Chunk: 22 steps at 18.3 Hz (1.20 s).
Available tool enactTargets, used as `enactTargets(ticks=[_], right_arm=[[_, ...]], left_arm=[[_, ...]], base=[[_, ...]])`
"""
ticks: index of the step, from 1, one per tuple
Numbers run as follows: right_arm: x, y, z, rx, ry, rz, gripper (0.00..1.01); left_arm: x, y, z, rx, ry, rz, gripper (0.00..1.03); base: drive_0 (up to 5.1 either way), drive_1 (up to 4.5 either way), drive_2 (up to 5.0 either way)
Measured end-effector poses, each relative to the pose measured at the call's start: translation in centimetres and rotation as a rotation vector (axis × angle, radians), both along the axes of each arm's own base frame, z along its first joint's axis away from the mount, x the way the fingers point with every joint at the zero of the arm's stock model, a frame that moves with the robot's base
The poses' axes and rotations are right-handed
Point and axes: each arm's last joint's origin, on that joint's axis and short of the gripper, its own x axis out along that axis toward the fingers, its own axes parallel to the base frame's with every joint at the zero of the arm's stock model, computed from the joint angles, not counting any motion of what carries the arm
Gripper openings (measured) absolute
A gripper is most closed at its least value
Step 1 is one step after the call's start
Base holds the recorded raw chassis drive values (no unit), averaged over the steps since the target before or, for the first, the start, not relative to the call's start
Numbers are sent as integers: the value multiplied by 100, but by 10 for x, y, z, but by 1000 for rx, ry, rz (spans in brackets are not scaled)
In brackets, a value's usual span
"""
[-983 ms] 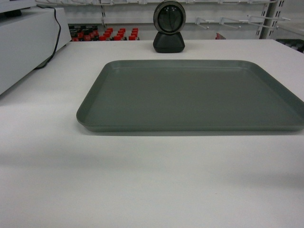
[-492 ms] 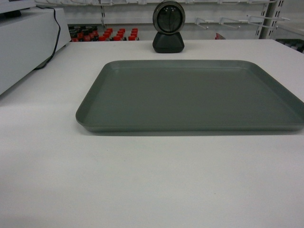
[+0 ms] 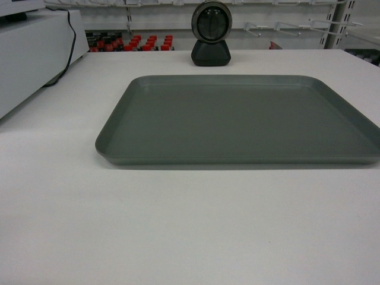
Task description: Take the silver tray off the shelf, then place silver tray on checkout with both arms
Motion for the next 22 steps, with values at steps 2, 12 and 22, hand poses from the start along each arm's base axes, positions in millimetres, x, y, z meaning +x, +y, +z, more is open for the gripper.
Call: enactTargets(ticks=[2,12,22], right_arm=[[-4,0,-1,0,-10,0,2],[-19,0,-7,0,-17,0,2],[-32,0,-10,0,-9,4,2]], left_arm=[[-4,0,-2,0,-1,0,2],[-21,0,-9,0,-22,-2,2],[-36,0,-13,2,0,-1,2]], base=[[0,0,0],[0,0,0],[0,0,0]])
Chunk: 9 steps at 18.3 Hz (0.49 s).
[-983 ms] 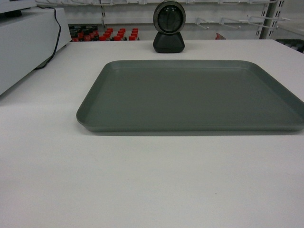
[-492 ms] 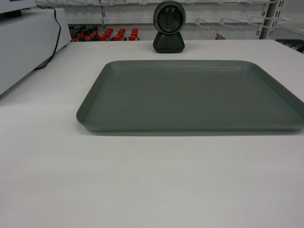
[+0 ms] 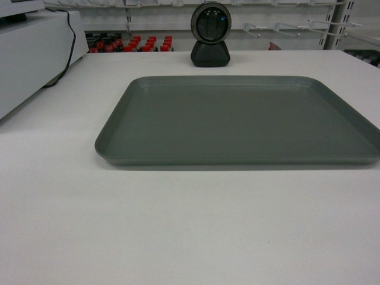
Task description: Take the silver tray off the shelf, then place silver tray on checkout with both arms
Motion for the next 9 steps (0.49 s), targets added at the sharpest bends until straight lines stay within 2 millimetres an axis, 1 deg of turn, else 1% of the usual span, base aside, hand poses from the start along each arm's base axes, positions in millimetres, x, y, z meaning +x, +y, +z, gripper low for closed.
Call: enactTargets(ticks=[3,4,5,7,8,9], right_arm=[[0,0,0,0,-2,0,2],[0,0,0,0,-1,0,6],[0,0,0,0,-1,0,19],[0,0,0,0,-1,0,39],[0,0,0,0,-1,0,52],[0,0,0,0,-1,0,61]], left_arm=[[0,0,0,-1,-5,-1,3],[0,0,0,0,-5,-1,14],[0,0,0,0,-4,-1,26],[0,0,0,0,-5,-1,46],[0,0,0,0,-5,-1,59],[0,0,0,0,-5,-2,68]], base=[[0,0,0],[0,0,0],[0,0,0],[0,0,0],[0,0,0],[0,0,0]])
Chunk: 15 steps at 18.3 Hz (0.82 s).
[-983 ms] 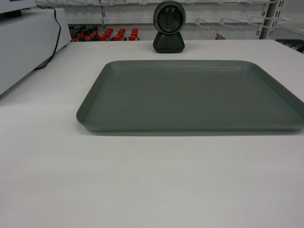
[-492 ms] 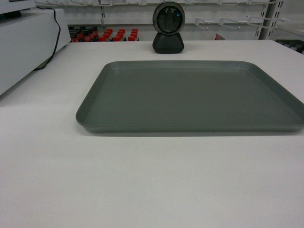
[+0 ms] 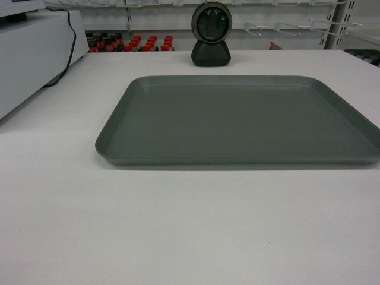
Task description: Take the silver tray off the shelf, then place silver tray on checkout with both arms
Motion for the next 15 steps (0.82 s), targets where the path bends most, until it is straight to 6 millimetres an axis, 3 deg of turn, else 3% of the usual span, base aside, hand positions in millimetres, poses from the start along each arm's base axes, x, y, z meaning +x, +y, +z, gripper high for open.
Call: enactTargets(ticks=[2,4,15], right_arm=[[0,0,0,0,0,0,76],[0,0,0,0,0,0,100],[0,0,0,0,0,0,98]], left_arm=[[0,0,0,0,0,0,83],[0,0,0,2,0,0,99],[0,0,0,2,0,0,98]], base=[[0,0,0],[0,0,0],[1,-36,38]])
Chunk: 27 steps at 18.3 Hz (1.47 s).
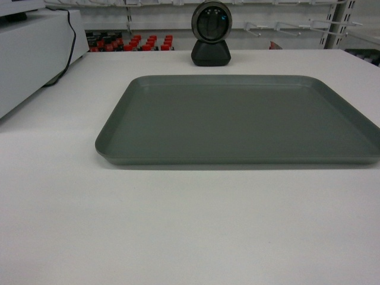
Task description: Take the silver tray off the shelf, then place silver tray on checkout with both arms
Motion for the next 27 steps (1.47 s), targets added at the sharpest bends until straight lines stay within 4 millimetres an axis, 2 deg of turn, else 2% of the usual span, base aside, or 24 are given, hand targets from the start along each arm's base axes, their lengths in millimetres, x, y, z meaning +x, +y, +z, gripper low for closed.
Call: enactTargets(ticks=[17,27], right_arm=[[0,0,1,0,-6,0,98],[0,0,0,0,1,0,98]], left_arm=[[0,0,0,0,-3,0,98],[0,0,0,0,0,0,98]], base=[[-4,-415,407],[0,0,0]])
